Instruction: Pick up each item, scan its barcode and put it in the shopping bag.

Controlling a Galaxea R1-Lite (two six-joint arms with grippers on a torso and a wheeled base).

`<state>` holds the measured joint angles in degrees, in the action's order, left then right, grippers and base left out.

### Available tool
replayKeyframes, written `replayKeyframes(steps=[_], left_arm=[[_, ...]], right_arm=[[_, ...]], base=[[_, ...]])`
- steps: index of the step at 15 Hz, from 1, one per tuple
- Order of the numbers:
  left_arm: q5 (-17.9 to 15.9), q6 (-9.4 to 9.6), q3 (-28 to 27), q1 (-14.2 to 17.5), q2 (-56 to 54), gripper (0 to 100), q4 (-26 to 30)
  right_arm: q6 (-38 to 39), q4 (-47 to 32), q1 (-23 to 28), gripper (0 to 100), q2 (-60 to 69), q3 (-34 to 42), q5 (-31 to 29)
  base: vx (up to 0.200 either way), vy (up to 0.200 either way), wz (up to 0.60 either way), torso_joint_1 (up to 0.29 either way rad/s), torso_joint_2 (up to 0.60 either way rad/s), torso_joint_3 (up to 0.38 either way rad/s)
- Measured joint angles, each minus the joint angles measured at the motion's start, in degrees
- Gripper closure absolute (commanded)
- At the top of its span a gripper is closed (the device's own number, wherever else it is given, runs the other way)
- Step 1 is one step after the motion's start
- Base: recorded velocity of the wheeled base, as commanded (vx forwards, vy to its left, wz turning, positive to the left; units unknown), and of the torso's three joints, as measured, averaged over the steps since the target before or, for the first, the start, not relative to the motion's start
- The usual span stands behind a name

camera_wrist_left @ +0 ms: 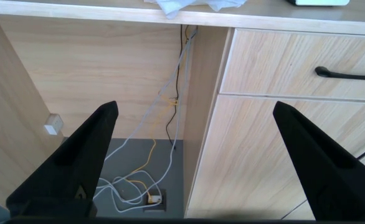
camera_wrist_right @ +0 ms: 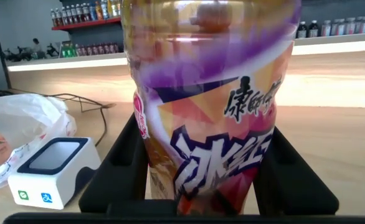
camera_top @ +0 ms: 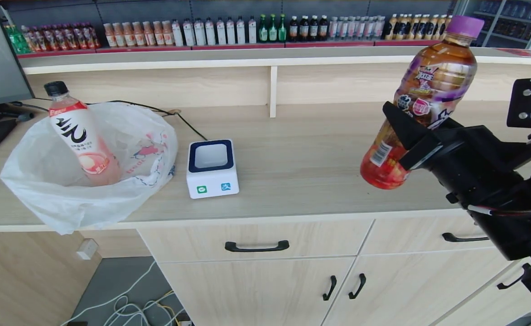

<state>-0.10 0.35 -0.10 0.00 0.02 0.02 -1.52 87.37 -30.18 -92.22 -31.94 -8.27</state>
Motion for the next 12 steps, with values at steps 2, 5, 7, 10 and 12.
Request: replayKeyframes(steps=[2, 5, 7, 10, 12], left_arm=[[0.00, -0.09, 0.00, 0.00, 0.00, 0, -0.02], [0.00, -0.15, 0.00, 0.00, 0.00, 0, 0.05], [0.00, -0.22, 0.00, 0.00, 0.00, 0, 0.05], [0.00, -0.26, 0.00, -0.02, 0.00, 0, 0.07], [0.00, -0.26, 0.00, -0.02, 0.00, 0, 0.07]], right_arm=[[0.44, 0.13, 0.32, 100, -0.09, -0.06, 0.00], [0.52, 0.22, 0.43, 100, -0.34, -0.09, 0.09], [0.51, 0.66, 0.74, 100, -0.37, -0.15, -0.02], [0.44, 0.44, 2.21, 100, -0.34, -0.35, -0.10], [0.41, 0.55, 2.46, 100, -0.13, -0.41, -0.10]], base=[[0.000, 0.200, 0.00, 0.002, 0.00, 0.005], [0.000, 0.200, 0.00, 0.015, 0.00, -0.004], [0.000, 0.200, 0.00, -0.002, 0.00, 0.002], [0.000, 0.200, 0.00, 0.004, 0.00, -0.002], [0.000, 0.200, 0.00, 0.000, 0.00, 0.005]])
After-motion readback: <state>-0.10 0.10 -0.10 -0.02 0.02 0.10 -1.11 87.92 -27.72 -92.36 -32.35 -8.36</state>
